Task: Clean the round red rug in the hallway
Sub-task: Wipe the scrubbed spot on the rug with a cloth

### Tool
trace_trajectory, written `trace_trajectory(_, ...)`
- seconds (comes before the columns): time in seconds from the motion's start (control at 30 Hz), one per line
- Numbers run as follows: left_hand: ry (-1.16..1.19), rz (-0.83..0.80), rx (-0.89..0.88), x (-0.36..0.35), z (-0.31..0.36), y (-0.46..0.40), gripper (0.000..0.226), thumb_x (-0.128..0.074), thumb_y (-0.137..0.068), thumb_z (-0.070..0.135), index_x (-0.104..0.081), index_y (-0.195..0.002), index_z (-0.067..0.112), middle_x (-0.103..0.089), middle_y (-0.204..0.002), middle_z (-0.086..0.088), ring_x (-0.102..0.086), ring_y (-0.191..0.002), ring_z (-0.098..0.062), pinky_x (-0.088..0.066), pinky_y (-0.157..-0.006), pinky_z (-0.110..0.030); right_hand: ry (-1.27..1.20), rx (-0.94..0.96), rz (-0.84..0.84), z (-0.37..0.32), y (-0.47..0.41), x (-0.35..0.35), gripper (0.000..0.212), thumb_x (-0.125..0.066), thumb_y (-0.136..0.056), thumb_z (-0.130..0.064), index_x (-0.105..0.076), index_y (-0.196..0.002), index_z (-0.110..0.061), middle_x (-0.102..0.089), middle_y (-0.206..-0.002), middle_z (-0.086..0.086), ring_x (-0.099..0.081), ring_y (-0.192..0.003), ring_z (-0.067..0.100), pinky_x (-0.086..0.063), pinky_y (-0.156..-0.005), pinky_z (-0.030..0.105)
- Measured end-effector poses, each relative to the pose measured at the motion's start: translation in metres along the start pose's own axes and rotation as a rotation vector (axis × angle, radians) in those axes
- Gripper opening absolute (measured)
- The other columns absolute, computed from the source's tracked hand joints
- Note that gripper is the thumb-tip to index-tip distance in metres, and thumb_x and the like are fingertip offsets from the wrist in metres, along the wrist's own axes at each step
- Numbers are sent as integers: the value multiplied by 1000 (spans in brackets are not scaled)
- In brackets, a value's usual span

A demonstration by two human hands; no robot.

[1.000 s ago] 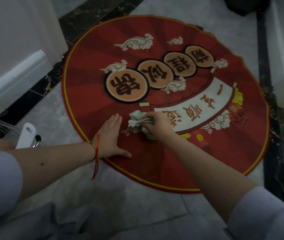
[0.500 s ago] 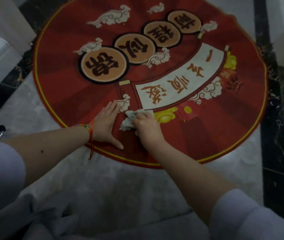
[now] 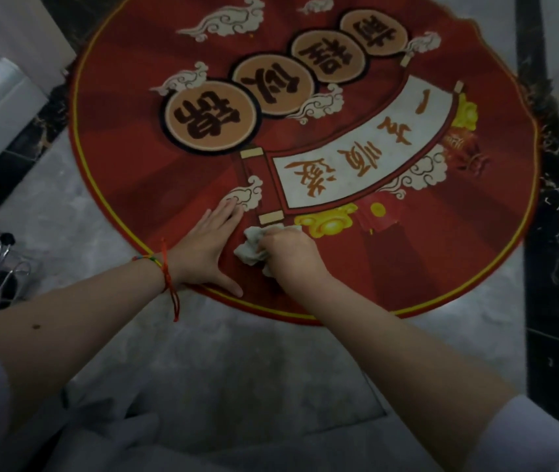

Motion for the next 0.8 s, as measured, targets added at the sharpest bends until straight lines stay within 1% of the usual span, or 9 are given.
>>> trace_trajectory(0.07,18,1,-13,0,1,1,156,-45,-32,98,15,-149,14,26,-154,-1,26,-142,-14,16,-114,-32,-5,37,85,-2,11,-5,38,-62,-83,-12,-58,-121,-12,-52,-130,5,-48,-117,25,-42,-90,32)
trace_trajectory(0.1,22,1,-15,-1,2,2,155,-47,-33,95,15,-149,14,25,-155,-2,25,-142,-14,16,-114,-32,-8,27,77,-5,11,-3,39,-62,-83,-11,-58,-122,-11,-53,-130,5,-48,-118,24,-43,-91,32)
trace_trajectory(0.2,8,4,-8,-2,1,2,156,-51,-33,94,14,-149,12,23,-156,-4,26,-142,-14,15,-115,-34,-68,-91,-176,-12,-6,17,45,-61,-86,-12,-49,-129,-8,-53,-131,11,-49,-121,27,-42,-98,33)
trace_trajectory(0.23,0,5,-3,-1,1,1,156,-55,-34,92,14,-149,12,24,-156,-5,27,-141,-14,16,-115,-33,-83,-83,-189,-16,-5,16,45,-60,-86,-12,-47,-130,-8,-53,-130,12,-50,-120,27,-42,-98,34)
trace_trajectory(0.27,1,-2,1,-2,1,2,156,-59,-35,89,14,-149,12,24,-156,-5,27,-141,-14,16,-115,-33,-62,-51,-175,-17,-1,11,44,-59,-87,-13,-48,-129,-8,-53,-129,11,-50,-119,28,-42,-96,34)
trace_trajectory(0.37,15,-4,-2,0,4,4,155,-68,-39,83,13,-149,12,23,-156,-5,25,-142,-15,15,-115,-33,3,51,91,-15,23,0,34,-58,-86,-11,-59,-120,-9,-54,-127,7,-50,-116,27,-40,-89,34)
trace_trajectory(0.47,1,0,5,1,3,4,153,-74,-42,78,13,-150,11,23,-156,-6,25,-142,-15,13,-117,-36,-53,68,137,-17,27,3,26,-54,-87,-7,-63,-112,-9,-61,-115,9,-56,-107,27,-42,-82,32)
trace_trajectory(0.67,23,-12,-24,0,-3,7,160,-42,-29,100,12,-150,12,22,-156,-4,25,-142,-12,15,-113,-29,-131,108,185,-19,35,-5,26,-52,-87,-6,-66,-108,-13,-62,-109,7,-55,-102,25,-41,-79,30)
trace_trajectory(0.8,-25,-4,-42,-4,-9,5,160,-37,-27,102,10,-151,11,20,-157,-5,23,-142,-13,13,-115,-31,-90,126,140,-24,38,-11,24,-56,-86,-7,-65,-107,-12,-63,-110,8,-57,-103,27,-46,-81,33)
Point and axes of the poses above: each hand's wrist, its own y-axis away from the middle knuckle, its own x-axis out of the back of the hand, z = x × y, the point moved 2 cm from there along -y, towards the middle knuckle
